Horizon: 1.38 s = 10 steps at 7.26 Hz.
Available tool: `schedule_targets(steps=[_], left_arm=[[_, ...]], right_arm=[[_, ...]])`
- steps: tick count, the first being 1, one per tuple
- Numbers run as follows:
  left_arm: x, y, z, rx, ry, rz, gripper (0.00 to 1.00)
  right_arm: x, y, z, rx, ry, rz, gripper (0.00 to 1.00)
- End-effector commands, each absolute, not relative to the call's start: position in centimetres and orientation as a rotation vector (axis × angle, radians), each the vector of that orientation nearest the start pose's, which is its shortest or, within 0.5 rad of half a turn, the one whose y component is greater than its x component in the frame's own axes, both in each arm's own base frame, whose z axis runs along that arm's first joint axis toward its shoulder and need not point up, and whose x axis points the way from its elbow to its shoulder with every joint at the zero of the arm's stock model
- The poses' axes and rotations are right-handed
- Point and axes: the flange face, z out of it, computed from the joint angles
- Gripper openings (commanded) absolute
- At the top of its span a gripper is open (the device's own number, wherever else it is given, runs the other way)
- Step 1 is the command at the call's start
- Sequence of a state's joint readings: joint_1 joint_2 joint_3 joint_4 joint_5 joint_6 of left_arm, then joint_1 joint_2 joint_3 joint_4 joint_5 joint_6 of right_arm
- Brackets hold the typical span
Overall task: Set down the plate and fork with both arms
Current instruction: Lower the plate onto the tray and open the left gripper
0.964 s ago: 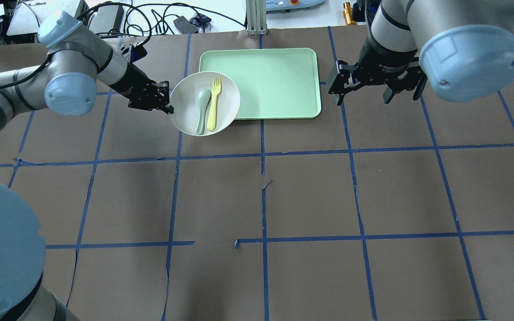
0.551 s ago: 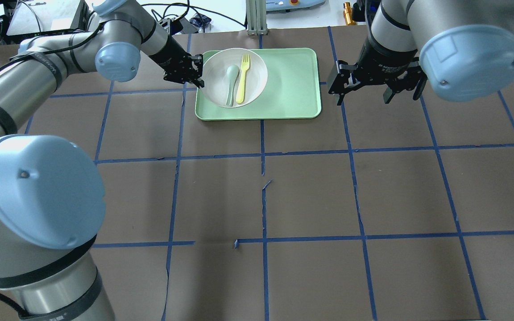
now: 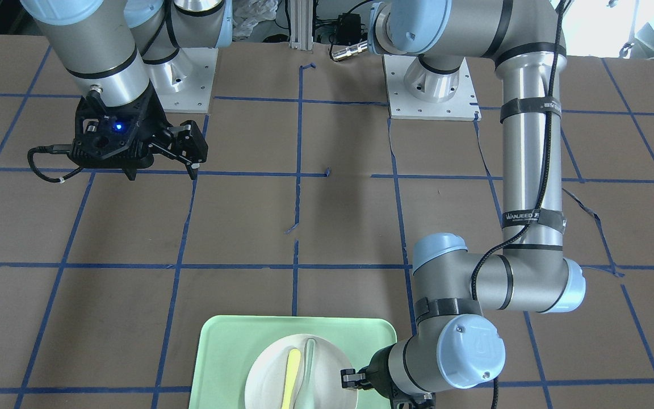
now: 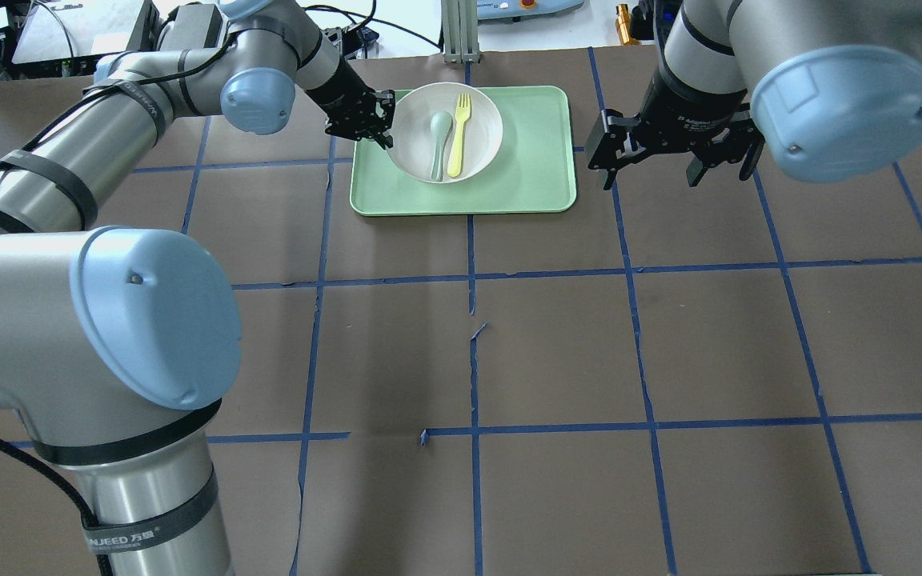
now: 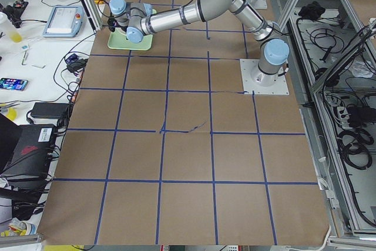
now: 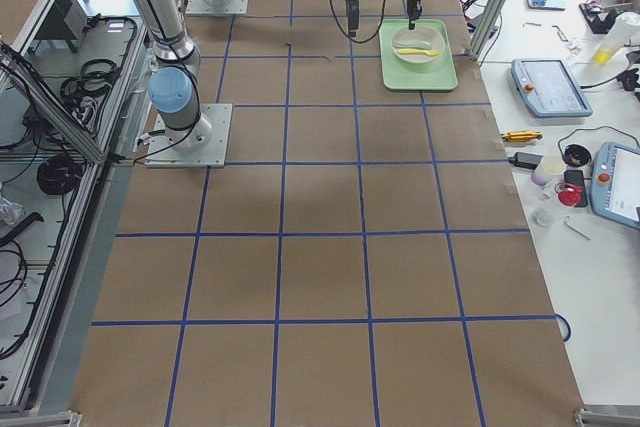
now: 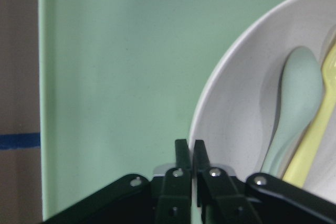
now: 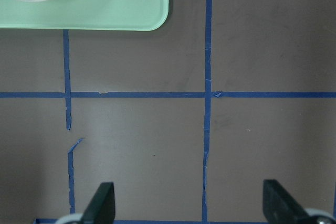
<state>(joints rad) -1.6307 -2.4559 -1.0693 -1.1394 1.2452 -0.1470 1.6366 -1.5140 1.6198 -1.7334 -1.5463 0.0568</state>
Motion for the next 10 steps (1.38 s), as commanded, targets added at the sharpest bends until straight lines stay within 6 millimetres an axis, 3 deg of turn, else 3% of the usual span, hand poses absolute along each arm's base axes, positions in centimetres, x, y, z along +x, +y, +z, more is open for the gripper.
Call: schedule_targets(steps=[1, 2, 3, 4, 5, 6, 7, 10], left_arm=[[-21.7, -78.7, 19.3, -0.164, 3.461, -0.034, 0.16], [-21.7, -78.5, 20.0, -0.154, 3.468, -0.1, 0.79], [-21.5, -77.4, 20.6, -0.107, 3.469, -0.15, 1.0], [-20.5, -75.6, 22.0, -0.12, 3.462, -0.158, 1.0], [-18.1, -72.9, 24.5, -0.158, 3.383, -0.159, 1.0], [-15.7, -69.1, 27.2, -0.177, 3.248, -0.171, 1.0], [-14.5, -65.0, 30.4, -0.161, 3.216, -0.18, 1.0], [-13.7, -53.4, 40.4, -0.154, 3.141, -0.099, 1.0]], right_arm=[[17.0, -50.9, 45.2, -0.015, 3.112, -0.086, 1.0], [17.0, -50.9, 45.2, -0.015, 3.112, -0.086, 1.0], [17.0, -50.9, 45.2, -0.018, 3.112, -0.086, 1.0], [17.0, -50.9, 45.2, -0.018, 3.112, -0.086, 1.0], [17.0, -50.9, 45.2, -0.018, 3.112, -0.086, 1.0], [17.0, -50.9, 45.2, -0.018, 3.112, -0.086, 1.0], [17.0, -50.9, 45.2, -0.018, 3.112, -0.086, 1.0], [17.0, -50.9, 45.2, -0.015, 3.112, -0.086, 1.0]])
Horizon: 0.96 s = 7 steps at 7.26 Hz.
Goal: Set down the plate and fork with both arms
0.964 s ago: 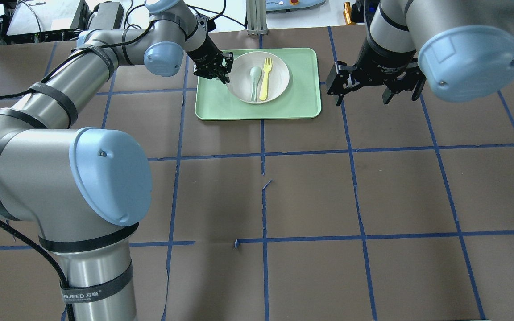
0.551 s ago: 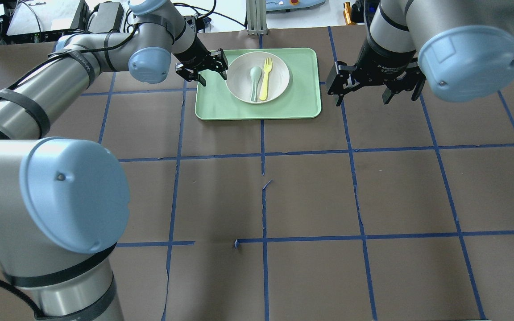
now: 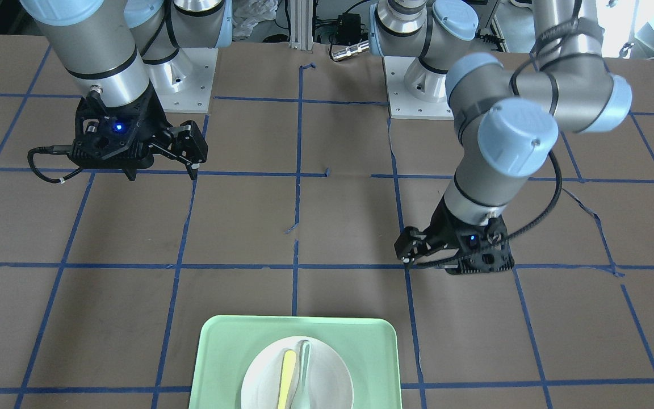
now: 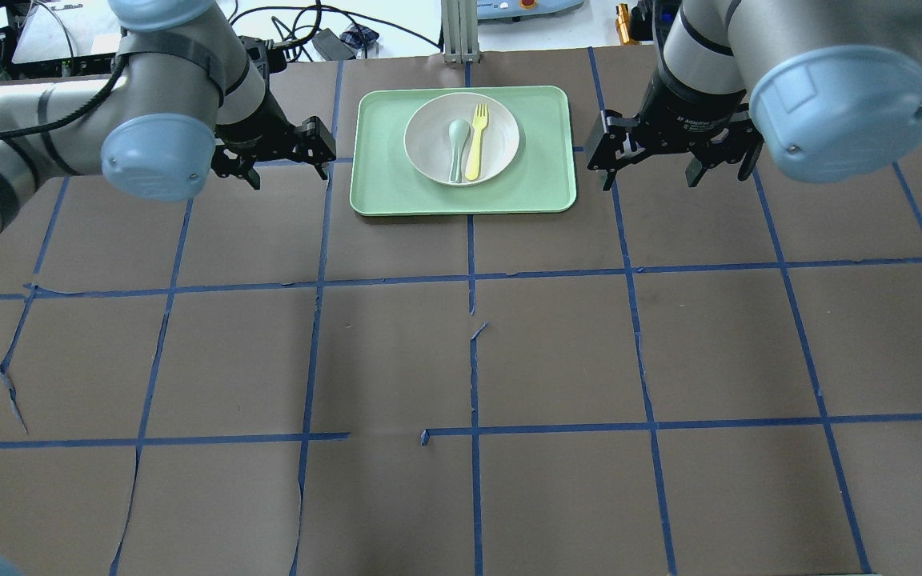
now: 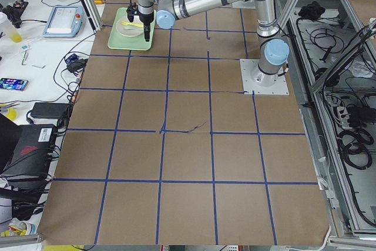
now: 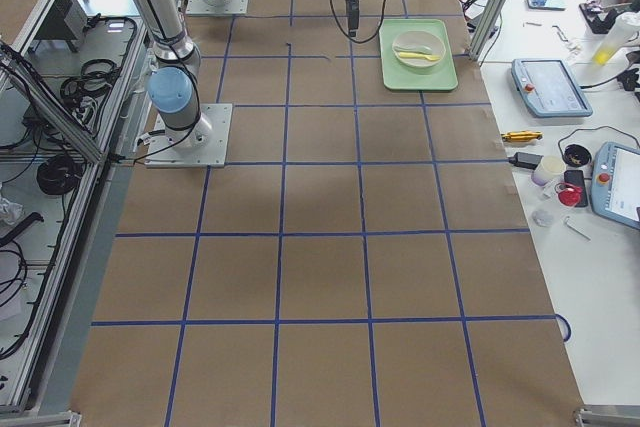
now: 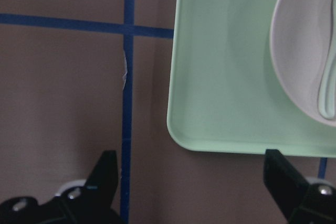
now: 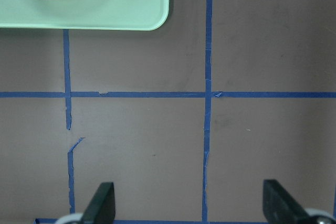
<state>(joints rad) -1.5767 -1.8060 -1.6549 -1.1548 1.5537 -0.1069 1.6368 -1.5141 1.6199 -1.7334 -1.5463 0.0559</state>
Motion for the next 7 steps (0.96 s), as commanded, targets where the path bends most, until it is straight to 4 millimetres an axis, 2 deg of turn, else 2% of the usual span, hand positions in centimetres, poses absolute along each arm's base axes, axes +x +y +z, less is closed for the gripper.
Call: schedule_targets(steps=[1, 2, 3, 4, 6, 7], left_arm=[[-14.1, -50.8, 44.2, -0.102, 3.146, -0.082, 1.0], [-14.1, -49.4, 46.7, -0.092, 3.144, -0.122, 1.0], [-14.2, -48.3, 48.2, -0.089, 3.153, -0.154, 1.0], [-14.2, -46.9, 49.0, -0.086, 3.158, -0.123, 1.0], [-14.1, -46.5, 49.3, -0.072, 3.15, -0.13, 1.0], [-14.0, -46.5, 49.1, -0.058, 3.149, -0.125, 1.0]], right_arm=[[16.9, -50.9, 45.2, -0.018, 3.117, -0.086, 1.0], [16.8, -50.9, 45.2, -0.02, 3.126, -0.088, 1.0], [16.8, -50.9, 45.3, -0.022, 3.127, -0.1, 1.0], [16.9, -51.6, 45.7, -0.02, 3.119, -0.237, 1.0], [16.9, -51.3, 44.8, -0.015, 3.115, -0.253, 1.0], [17.1, -51.9, 44.4, -0.058, 3.113, -0.241, 1.0]])
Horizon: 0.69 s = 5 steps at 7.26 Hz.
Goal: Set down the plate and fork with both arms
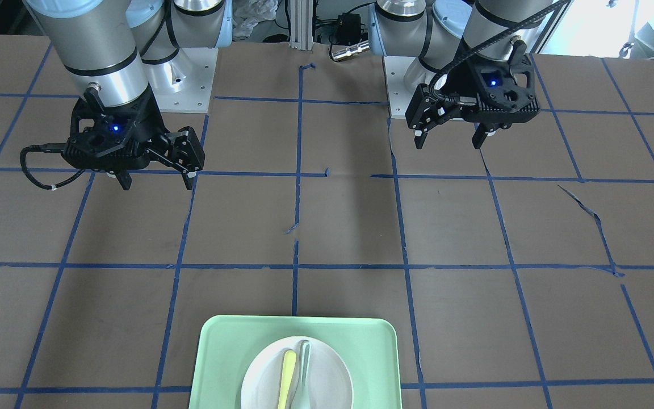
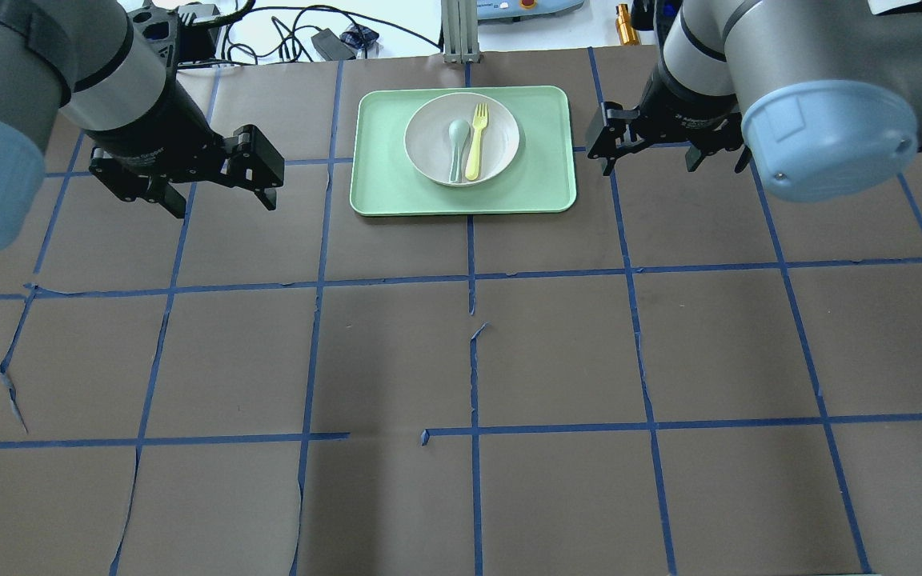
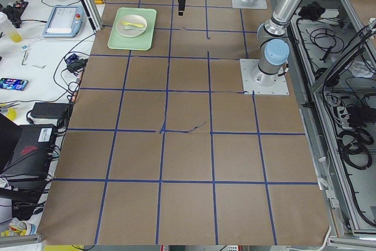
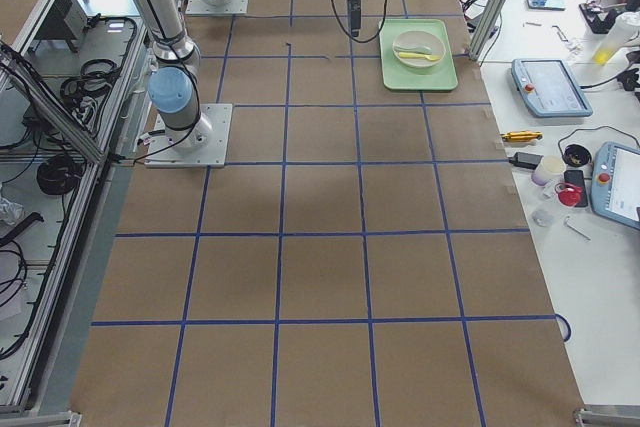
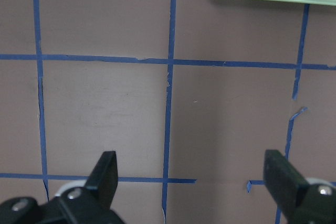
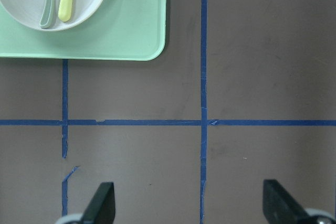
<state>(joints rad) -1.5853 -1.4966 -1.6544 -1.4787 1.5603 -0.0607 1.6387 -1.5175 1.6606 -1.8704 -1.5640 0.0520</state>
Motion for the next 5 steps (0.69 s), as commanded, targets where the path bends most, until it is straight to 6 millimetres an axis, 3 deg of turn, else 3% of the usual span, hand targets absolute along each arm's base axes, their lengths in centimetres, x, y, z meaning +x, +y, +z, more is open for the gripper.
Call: schedule_targets(steps=[1, 3, 4, 5], left_arm=[[-14.0, -46.6, 48.6, -0.058, 3.147, -0.113, 1.0], [-14.0, -46.9, 48.1, -0.058, 3.148, -0.094, 1.0], [-14.0, -46.9, 47.7, -0.058, 3.146, -0.082, 1.0], [-14.0, -46.7, 47.2, -0.058, 3.145, -0.068, 1.0]], right_arm=[[17.6, -53.7, 43.4, -0.147, 3.101, -0.228, 1.0], [20.8, -62.8, 39.9, -0.19, 3.098, -0.186, 1.0], [24.1, -67.5, 36.3, -0.228, 3.094, -0.156, 1.0], [26.6, -71.9, 32.9, -0.16, 3.096, -0.158, 1.0]])
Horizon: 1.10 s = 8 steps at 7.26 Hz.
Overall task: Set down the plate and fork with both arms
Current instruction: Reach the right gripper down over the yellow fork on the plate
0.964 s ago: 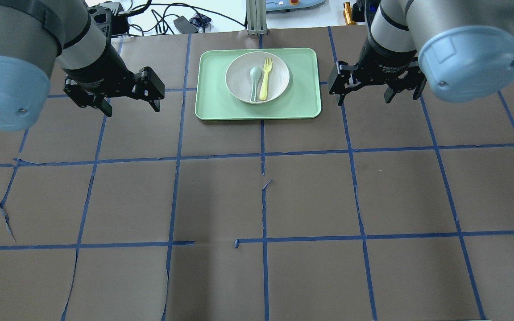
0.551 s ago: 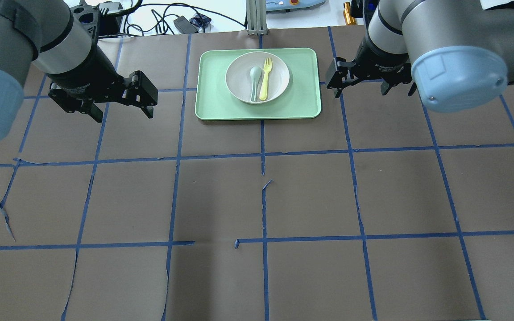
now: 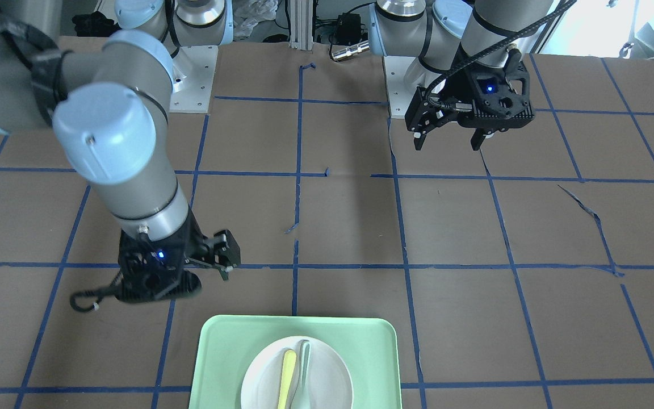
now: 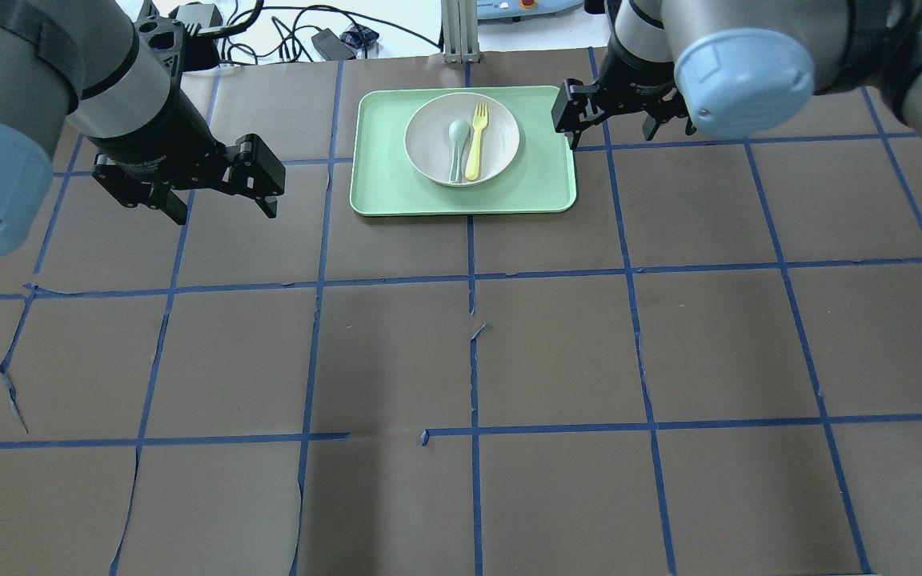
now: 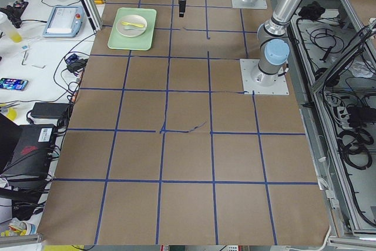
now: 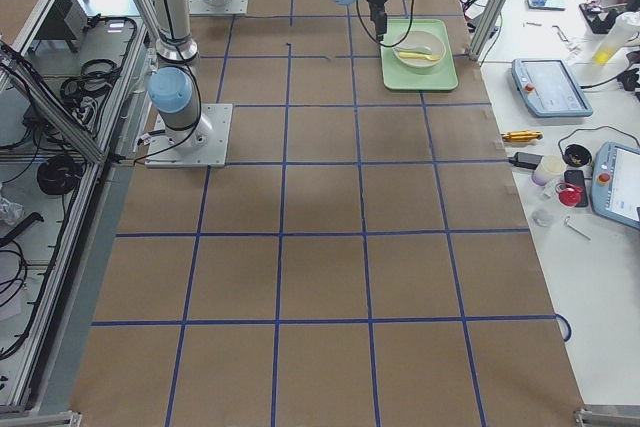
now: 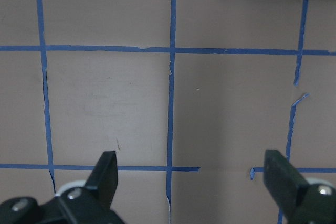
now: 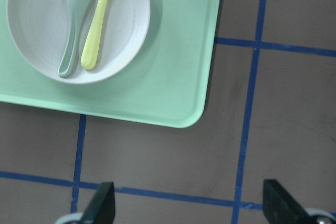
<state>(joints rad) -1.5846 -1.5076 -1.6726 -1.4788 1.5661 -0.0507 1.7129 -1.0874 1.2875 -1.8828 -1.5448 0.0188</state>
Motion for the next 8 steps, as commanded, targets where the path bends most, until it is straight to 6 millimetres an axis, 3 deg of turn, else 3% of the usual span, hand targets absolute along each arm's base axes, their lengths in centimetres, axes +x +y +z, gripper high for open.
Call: schedule_targets(steps=[1, 2, 3, 5, 6, 8], left_arm=[[-14.0, -46.8, 46.9, -0.058, 3.146, -0.058, 1.0], [-14.0, -46.9, 46.8, -0.058, 3.146, -0.053, 1.0], [-14.0, -46.9, 46.8, -0.058, 3.145, -0.053, 1.0], [-13.9, -46.8, 46.1, -0.06, 3.142, -0.034, 1.0], [-13.9, -46.7, 45.9, -0.06, 3.14, -0.027, 1.0], [-13.8, -46.7, 46.0, -0.063, 3.138, -0.031, 1.0]], right_arm=[[27.9, -74.0, 31.3, -0.126, 3.097, -0.167, 1.0], [28.7, -75.2, 28.7, -0.039, 3.084, -0.197, 1.0], [30.9, -76.0, 26.3, 0.033, 3.066, -0.25, 1.0], [33.8, -76.0, 24.7, 0.041, 3.063, -0.242, 0.88], [34.1, -76.0, 23.0, 0.037, 3.07, -0.22, 0.81], [34.7, -75.9, 21.5, 0.025, 3.081, -0.211, 0.77]])
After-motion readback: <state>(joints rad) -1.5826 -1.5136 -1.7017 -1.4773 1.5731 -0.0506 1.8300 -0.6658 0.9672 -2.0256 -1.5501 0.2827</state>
